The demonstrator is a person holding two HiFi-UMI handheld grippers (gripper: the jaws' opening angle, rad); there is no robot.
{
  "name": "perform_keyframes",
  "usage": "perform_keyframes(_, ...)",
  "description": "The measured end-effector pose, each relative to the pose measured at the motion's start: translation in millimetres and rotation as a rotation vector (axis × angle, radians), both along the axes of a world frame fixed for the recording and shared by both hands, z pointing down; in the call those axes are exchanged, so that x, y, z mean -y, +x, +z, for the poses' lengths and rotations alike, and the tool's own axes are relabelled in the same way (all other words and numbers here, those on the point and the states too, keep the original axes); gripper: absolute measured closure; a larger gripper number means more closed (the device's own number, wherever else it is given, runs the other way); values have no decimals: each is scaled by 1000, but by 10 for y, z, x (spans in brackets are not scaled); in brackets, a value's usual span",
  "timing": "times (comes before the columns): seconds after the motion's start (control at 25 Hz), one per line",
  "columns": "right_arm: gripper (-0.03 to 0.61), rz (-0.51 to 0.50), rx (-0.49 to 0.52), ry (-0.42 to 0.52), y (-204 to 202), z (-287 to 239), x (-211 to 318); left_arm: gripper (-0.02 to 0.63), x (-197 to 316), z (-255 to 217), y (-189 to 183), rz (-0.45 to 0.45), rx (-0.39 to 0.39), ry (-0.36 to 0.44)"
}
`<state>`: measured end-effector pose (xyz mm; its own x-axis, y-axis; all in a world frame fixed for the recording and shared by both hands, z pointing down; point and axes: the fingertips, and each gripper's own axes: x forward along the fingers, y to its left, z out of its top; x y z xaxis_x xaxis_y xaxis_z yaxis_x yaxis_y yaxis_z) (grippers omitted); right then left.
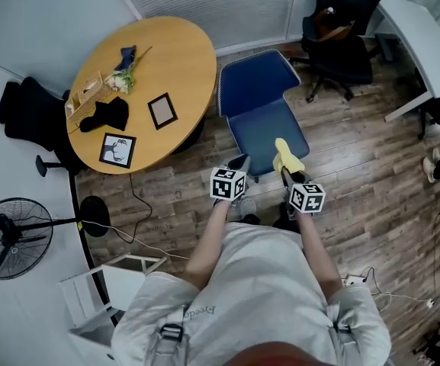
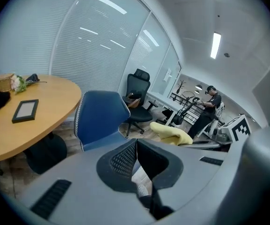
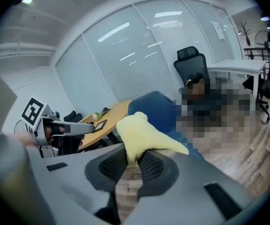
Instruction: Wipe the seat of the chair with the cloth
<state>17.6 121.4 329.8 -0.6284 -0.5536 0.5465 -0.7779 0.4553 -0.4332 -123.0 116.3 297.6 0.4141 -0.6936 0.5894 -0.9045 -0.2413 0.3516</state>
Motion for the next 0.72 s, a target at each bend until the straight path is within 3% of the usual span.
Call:
perform_keyframes(0.24, 512, 93, 72, 32, -18, -130, -105, 586, -121, -79, 37, 30, 37, 17)
perform_keyframes(0.48, 511, 120, 38, 34, -7, -67, -161, 586, -97, -125, -85, 22, 127, 52)
perform_keyframes(0.72, 511, 154, 4, 47, 34, -64, -142, 586, -141, -110, -109, 18, 129, 57)
